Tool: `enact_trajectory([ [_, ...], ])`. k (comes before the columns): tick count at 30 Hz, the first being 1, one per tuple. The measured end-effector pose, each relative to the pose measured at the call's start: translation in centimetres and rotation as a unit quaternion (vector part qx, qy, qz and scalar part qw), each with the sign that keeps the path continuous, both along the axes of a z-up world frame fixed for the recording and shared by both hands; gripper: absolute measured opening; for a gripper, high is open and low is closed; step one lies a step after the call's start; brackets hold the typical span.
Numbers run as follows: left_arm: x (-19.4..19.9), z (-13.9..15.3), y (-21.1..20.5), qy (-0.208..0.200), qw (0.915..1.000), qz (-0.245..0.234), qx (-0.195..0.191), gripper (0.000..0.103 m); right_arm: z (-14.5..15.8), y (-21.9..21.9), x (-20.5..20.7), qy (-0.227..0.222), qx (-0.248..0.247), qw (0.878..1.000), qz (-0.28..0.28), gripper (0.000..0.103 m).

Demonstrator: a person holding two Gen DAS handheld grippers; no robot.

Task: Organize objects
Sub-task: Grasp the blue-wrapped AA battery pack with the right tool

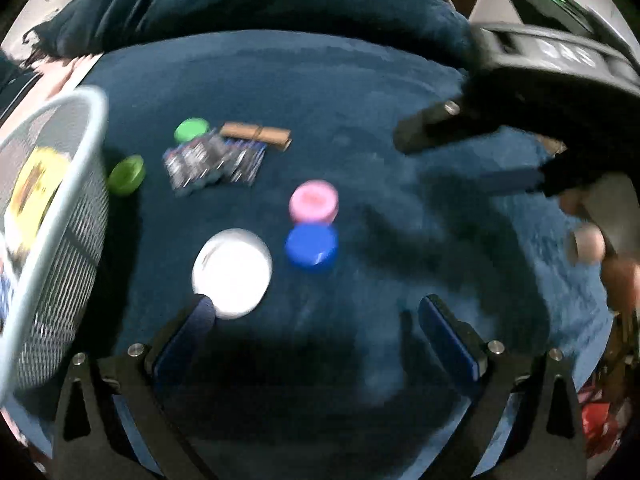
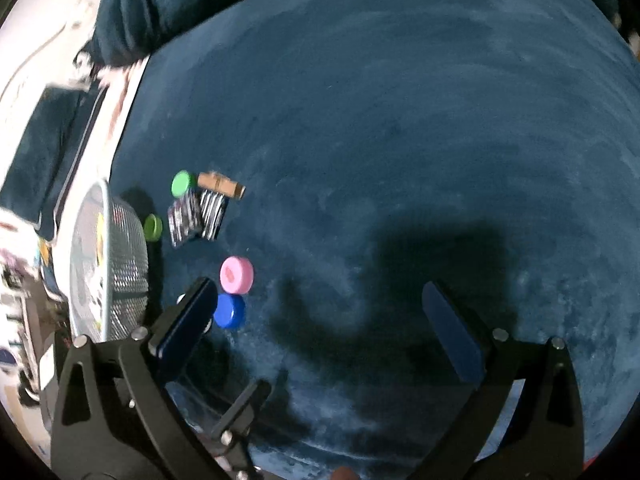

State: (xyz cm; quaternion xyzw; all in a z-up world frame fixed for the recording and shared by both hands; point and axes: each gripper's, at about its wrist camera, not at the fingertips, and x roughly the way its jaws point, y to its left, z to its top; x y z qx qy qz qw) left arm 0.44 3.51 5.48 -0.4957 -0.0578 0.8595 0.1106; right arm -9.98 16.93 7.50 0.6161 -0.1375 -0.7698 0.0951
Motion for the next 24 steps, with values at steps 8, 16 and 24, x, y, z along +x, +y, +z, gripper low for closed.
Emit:
enact_trajectory([
  [8, 1.1, -0.5, -1.7, 0.001, 0.9997, 0.020, 0.014, 0.102, -1.5, -4.5, -0.3, 0.001, 0.039, 0.996, 0.084, 0.102],
  [16, 1.0, -0.6, -2.9, 0.011, 0.9994, 0.024, 0.022, 0.102, -1.1, -9.2, -2.3, 0.071, 0.052, 0.986, 0.139, 0.101],
  [24, 1.4, -0.9, -3.8, 0.014, 0.9997, 0.014, 0.014, 0.102, -3.5, -15.9, -3.6, 0.092, 0.088, 0.961, 0.246, 0.095],
])
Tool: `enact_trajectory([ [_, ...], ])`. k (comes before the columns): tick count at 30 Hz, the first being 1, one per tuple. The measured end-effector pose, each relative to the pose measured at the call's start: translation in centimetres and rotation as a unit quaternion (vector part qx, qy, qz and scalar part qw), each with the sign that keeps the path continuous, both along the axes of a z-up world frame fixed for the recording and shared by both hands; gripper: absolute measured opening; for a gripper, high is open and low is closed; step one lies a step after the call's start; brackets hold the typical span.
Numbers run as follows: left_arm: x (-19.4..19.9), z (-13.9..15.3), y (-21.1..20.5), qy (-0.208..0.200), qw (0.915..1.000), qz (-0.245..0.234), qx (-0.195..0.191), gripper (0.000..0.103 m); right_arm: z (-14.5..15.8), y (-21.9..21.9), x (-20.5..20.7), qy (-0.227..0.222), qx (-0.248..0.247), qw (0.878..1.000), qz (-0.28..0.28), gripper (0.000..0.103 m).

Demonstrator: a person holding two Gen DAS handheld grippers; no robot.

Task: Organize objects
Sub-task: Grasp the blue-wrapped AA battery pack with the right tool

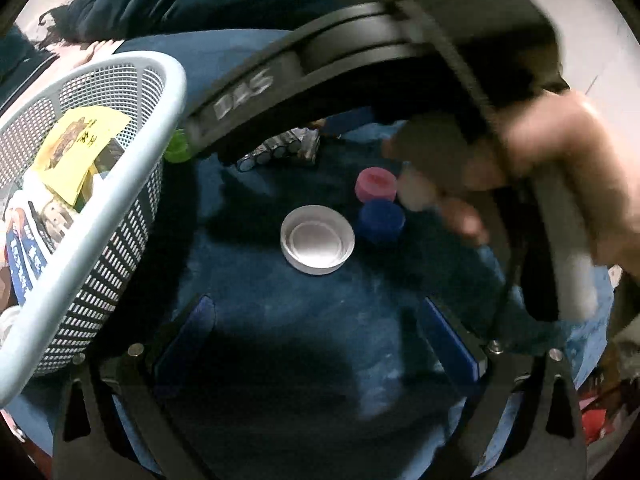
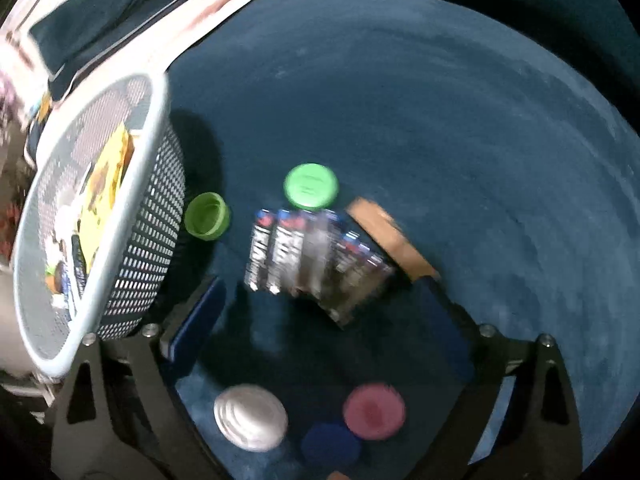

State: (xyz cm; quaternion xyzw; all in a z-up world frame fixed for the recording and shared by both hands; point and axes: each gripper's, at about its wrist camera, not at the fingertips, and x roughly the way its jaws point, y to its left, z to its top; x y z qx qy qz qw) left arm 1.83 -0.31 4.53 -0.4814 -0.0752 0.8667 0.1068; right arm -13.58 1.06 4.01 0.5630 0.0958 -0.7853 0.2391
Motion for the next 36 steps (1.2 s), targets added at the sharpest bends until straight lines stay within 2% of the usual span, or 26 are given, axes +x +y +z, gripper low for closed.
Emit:
enact_trajectory([
  [3, -0.1, -0.3, -0.5, -0.003, 1.0000, 0.008, 0.004, 0.102, -0.7, -1.2, 0.0, 0.016, 0.029, 0.999, 0.014, 0.090],
  [6, -0.4, -0.5, -0.8, -0.005, 0.9997, 0.017, 0.014, 0.102, -1.1, -1.1, 0.0, 0.024, 0.030, 0.999, 0.006, 0.075],
  [7, -0.4, -0.5, -0.7, -0.005, 0.9997, 0.018, 0.016, 0.102, -1.0, -1.0, 0.1, 0.030, 0.033, 0.999, 0.003, 0.060],
  [8, -0.5, -0.5, -0.6, -0.004, 0.9997, 0.018, 0.018, 0.102, -0.9, -0.8, 0.3, 0.037, 0.036, 0.999, 0.001, 0.049],
  [9, -0.5, -0.4, -0.6, -0.003, 0.9996, 0.018, 0.020, 0.102, -0.5, -0.4, 0.4, 0.043, 0.035, 0.998, -0.002, 0.049],
  [10, -0.6, -0.4, -0.6, -0.002, 0.9996, 0.019, 0.023, 0.102, -0.2, 0.3, 0.4, 0.031, 0.021, 0.999, -0.009, 0.048],
  [11, -0.7, -0.3, -0.5, -0.001, 0.9995, 0.021, 0.025, 0.102, 0.0, 1.1, 0.6, 0.019, 0.007, 1.000, -0.016, 0.036],
  [13, -0.9, -0.2, -0.6, 0.000, 0.9992, 0.027, 0.031, 0.102, 0.3, 2.0, 1.1, 0.013, 0.008, 1.000, -0.020, 0.022],
  [19, -1.8, -0.2, -0.7, -0.002, 0.9979, 0.046, 0.047, 0.102, 2.0, 6.6, 2.8, 0.004, 0.019, 0.999, -0.043, 0.022],
  [23, -3.3, -0.6, 0.5, -0.001, 0.9972, 0.054, 0.052, 0.102, 1.9, 8.3, 3.1, -0.005, 0.018, 0.998, -0.059, 0.022],
  [24, -2.8, -0.1, 1.8, -0.001, 0.9970, 0.055, 0.055, 0.102, 1.8, 8.9, 3.4, -0.008, 0.019, 0.998, -0.062, 0.022],
  [26, -4.0, -0.6, 0.8, 0.000, 0.9968, 0.055, 0.059, 0.102, 1.7, 9.6, 3.9, -0.014, 0.016, 0.998, -0.063, 0.023],
  [30, -5.2, -0.7, 0.4, -0.001, 0.9968, 0.055, 0.058, 0.102, 1.2, 11.4, 3.8, -0.055, -0.068, 0.993, -0.078, 0.029],
  [31, -5.4, -0.7, 0.6, -0.001, 0.9969, 0.054, 0.057, 0.102, 0.9, 11.8, 3.6, -0.067, -0.087, 0.990, -0.089, 0.036],
  [32, -5.6, -0.5, 1.2, 0.000, 0.9969, 0.054, 0.057, 0.102, 0.7, 12.3, 3.4, -0.077, -0.113, 0.985, -0.101, 0.043],
  [36, -5.3, -0.6, 1.0, 0.000, 0.9968, 0.052, 0.060, 0.102, -0.2, 14.3, 2.7, -0.117, -0.218, 0.957, -0.155, 0.059],
])
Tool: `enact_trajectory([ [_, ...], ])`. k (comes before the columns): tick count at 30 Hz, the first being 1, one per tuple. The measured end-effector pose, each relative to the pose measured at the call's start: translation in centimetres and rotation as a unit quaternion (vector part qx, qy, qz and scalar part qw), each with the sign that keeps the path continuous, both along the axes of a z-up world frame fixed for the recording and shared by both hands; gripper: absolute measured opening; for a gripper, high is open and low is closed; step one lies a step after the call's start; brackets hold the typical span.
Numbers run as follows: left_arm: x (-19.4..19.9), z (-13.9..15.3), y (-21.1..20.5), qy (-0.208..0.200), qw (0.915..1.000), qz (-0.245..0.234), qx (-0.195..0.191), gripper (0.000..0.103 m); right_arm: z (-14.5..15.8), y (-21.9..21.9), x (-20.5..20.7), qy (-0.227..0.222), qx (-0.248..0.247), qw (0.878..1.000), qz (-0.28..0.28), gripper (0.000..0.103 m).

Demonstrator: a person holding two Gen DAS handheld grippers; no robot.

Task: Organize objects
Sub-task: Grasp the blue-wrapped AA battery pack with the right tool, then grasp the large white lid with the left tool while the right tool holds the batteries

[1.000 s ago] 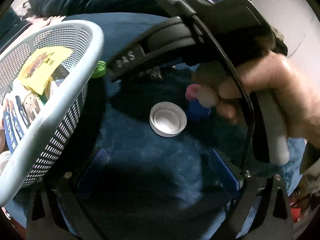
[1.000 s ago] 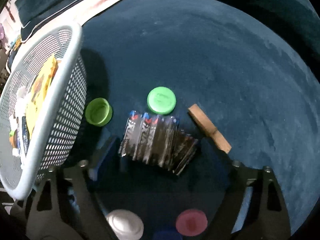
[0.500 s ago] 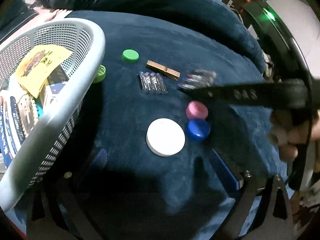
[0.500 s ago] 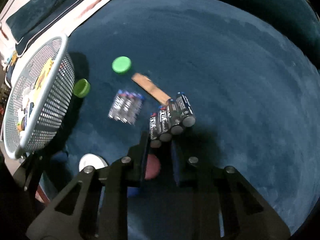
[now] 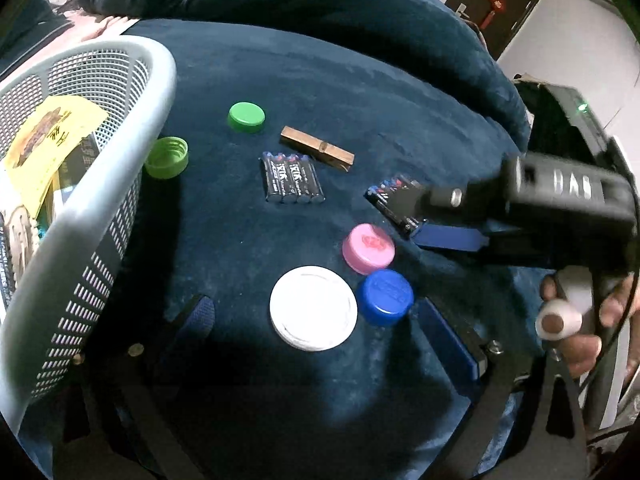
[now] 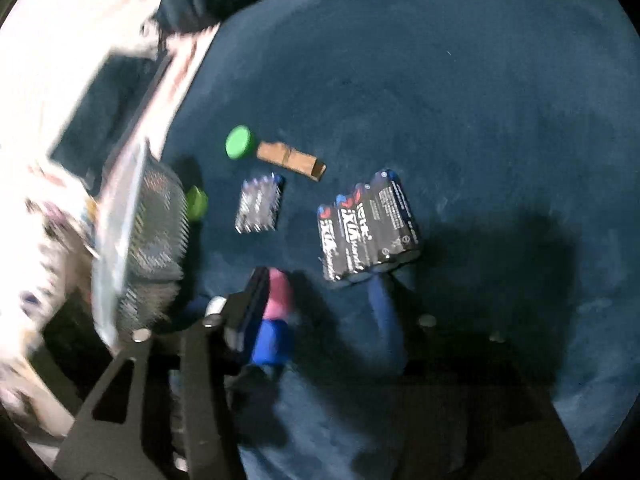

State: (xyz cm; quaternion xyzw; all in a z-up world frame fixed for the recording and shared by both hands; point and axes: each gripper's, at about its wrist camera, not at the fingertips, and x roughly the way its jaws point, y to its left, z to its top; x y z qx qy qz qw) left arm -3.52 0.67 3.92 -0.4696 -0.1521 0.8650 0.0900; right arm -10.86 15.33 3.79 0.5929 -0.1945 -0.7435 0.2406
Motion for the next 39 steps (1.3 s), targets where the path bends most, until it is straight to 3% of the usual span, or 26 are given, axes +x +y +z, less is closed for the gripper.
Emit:
enact_trajectory([
  [3, -0.2, -0.5, -0.1, 0.000, 1.0000, 0.001, 0.000, 0.102, -1.1, 1.3, -0.8, -0.034, -0.072, 0.995, -0.066, 0.062],
  [7, 0.1, -0.5, -0.3, 0.000, 1.0000, 0.001, -0.004, 0.102, -1.9, 3.0, -0.7, -0.062, -0.126, 0.980, -0.142, 0.061],
  [9, 0.5, -0.4, -0.5, 0.001, 1.0000, 0.003, -0.003, 0.102, -2.0, 3.0, -0.8, -0.063, -0.124, 0.978, -0.157, 0.049],
  [10, 0.4, -0.4, -0.4, 0.001, 1.0000, 0.003, -0.003, 0.102, -1.8, 2.9, -0.8, -0.060, -0.105, 0.980, -0.161, 0.020],
  [12, 0.7, -0.3, -0.5, 0.004, 1.0000, 0.001, -0.003, 0.098, -1.9, 2.4, -1.4, -0.061, -0.083, 0.983, -0.152, 0.018],
  [14, 0.5, -0.1, -0.3, 0.008, 0.9999, -0.004, -0.010, 0.081, -1.3, 2.1, -1.3, -0.052, -0.069, 0.987, -0.138, 0.017],
  [16, 0.3, -0.1, -0.2, 0.006, 0.9999, -0.006, -0.008, 0.076, -0.5, 1.7, -1.2, -0.040, -0.046, 0.991, -0.120, 0.017],
  [20, 0.1, 0.2, 0.0, 0.004, 0.9999, -0.014, 0.000, 0.052, 2.3, 0.5, -1.1, -0.024, 0.041, 0.996, -0.070, 0.016],
  [23, -0.1, 0.1, 0.1, 0.001, 0.9999, -0.013, 0.005, 0.050, 3.7, 0.2, -1.4, -0.015, 0.124, 0.992, -0.027, 0.016],
  [25, -0.1, 0.0, 0.0, -0.001, 0.9999, -0.012, 0.008, 0.050, 4.4, -0.4, -1.0, -0.005, 0.152, 0.988, 0.003, 0.016],
  [30, 0.5, 0.0, -0.7, -0.003, 0.9998, -0.008, 0.016, 0.050, 3.6, -1.8, -1.3, 0.014, 0.136, 0.991, 0.008, 0.022],
  [33, 0.6, -0.1, -0.8, -0.003, 0.9998, -0.007, 0.018, 0.056, 2.7, -1.5, -1.5, 0.016, 0.124, 0.992, -0.007, 0.028],
  [39, 0.7, -0.1, -0.7, -0.002, 0.9998, -0.007, 0.019, 0.058, 1.3, -2.6, -2.3, 0.000, 0.178, 0.983, -0.040, 0.032],
])
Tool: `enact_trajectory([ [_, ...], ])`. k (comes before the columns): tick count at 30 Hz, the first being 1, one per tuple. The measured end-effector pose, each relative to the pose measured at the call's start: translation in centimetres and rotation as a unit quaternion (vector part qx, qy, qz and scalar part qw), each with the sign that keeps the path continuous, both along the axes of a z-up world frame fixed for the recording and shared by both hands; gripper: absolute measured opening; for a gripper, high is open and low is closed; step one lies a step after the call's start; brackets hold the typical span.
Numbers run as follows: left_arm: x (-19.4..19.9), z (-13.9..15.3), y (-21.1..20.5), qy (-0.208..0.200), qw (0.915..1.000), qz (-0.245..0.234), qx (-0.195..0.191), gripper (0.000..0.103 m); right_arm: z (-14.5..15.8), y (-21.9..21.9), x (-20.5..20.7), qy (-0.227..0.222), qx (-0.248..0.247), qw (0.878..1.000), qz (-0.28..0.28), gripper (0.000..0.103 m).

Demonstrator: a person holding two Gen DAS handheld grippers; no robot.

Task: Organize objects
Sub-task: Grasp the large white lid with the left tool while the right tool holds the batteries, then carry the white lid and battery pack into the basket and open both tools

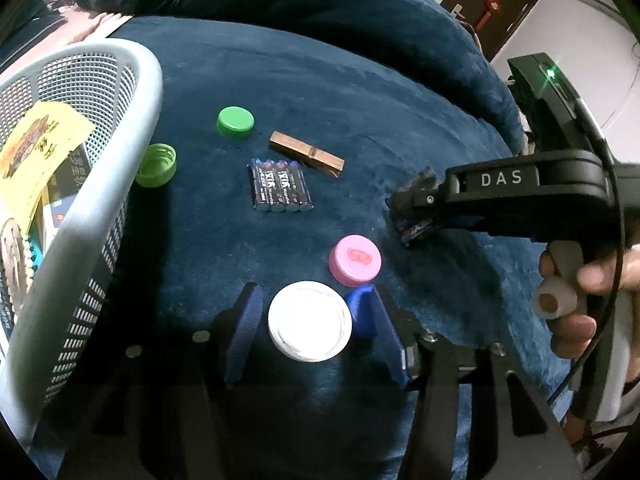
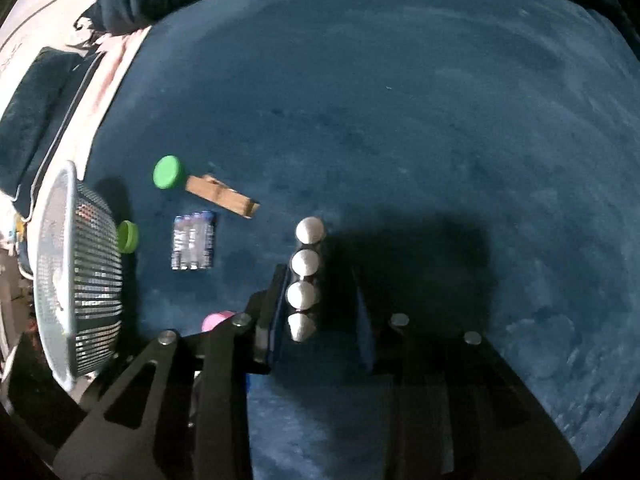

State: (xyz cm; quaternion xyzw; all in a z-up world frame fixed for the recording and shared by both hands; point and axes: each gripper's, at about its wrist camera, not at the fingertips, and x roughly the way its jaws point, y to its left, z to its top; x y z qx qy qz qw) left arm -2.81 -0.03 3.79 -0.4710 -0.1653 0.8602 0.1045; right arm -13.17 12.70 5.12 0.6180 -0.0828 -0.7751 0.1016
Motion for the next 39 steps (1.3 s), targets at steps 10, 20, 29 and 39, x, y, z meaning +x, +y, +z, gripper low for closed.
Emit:
enact_trajectory([
  [10, 0.5, 0.4, 0.2, -0.002, 0.9999, -0.004, -0.012, 0.041, 0.4, 0.6, 0.7, 0.000, -0.044, 0.999, -0.020, 0.014],
  [20, 2.0, 5.4, -0.5, 0.026, 0.9996, -0.006, -0.005, 0.041, 3.4, 1.0, 3.0, 0.003, -0.089, 0.995, -0.047, 0.013],
  [29, 3.7, 11.7, -5.8, 0.063, 0.9956, 0.070, -0.008, 0.041, 7.5, -2.9, 5.8, 0.033, -0.156, 0.987, -0.034, 0.013],
  [39, 6.7, 12.1, -16.3, 0.025, 0.9808, 0.189, -0.040, 0.041, 7.9, -12.9, 6.3, 0.023, -0.211, 0.976, 0.057, 0.013],
])
